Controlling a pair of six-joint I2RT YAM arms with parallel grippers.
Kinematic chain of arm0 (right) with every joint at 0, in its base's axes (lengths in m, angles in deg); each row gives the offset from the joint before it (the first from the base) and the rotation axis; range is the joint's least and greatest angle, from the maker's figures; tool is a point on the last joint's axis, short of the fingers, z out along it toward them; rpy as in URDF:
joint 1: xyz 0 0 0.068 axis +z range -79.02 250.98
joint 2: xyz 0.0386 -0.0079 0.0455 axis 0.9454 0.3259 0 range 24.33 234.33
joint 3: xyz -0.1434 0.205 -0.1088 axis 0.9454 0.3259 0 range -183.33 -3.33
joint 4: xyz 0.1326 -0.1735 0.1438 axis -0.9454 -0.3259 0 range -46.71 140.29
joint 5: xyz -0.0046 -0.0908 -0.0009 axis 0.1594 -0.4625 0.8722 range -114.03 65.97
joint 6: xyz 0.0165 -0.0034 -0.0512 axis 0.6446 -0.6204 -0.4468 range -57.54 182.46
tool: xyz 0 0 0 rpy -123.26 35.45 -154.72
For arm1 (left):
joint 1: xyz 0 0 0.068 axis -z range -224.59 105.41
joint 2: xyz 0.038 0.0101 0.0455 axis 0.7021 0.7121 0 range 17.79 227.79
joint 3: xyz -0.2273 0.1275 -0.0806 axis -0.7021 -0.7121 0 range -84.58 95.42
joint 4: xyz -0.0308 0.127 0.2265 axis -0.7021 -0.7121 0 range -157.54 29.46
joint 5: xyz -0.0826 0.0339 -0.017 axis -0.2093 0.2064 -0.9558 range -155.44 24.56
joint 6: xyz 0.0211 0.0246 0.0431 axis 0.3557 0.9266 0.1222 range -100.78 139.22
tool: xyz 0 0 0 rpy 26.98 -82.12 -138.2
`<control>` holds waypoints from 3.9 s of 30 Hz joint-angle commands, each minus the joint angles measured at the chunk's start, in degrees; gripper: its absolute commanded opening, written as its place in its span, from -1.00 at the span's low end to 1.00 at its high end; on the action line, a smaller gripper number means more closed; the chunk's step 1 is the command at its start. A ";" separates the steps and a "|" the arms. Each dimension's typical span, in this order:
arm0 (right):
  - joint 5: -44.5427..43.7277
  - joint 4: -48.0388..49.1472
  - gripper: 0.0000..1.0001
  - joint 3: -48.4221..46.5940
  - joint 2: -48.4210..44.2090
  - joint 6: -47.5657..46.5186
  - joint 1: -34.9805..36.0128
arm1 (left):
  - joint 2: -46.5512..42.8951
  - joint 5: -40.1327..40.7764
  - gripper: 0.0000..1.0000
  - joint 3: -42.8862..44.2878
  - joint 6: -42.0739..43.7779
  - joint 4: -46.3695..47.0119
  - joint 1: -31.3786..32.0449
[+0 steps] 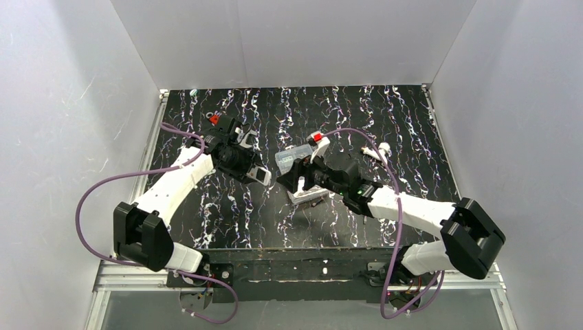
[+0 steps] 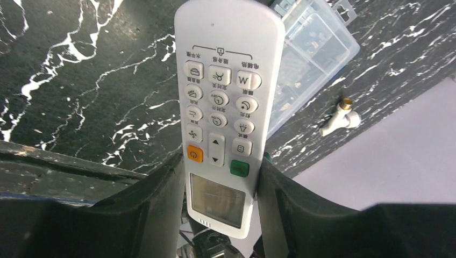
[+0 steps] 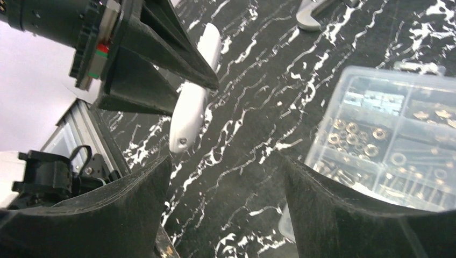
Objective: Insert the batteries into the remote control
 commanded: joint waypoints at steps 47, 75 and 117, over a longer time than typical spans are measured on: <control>-0.74 2.40 -0.94 -10.08 6.90 0.81 2.99 | -6.52 -4.66 0.35 -2.33 -8.05 2.13 1.81; 51.75 -54.33 -0.97 -26.35 -6.18 -17.92 -17.19 | -17.08 -46.81 0.99 -3.11 41.08 44.08 -0.44; 70.36 -36.57 -0.97 -34.04 0.69 -4.79 -20.09 | -14.56 -56.03 0.24 1.42 59.03 22.83 10.18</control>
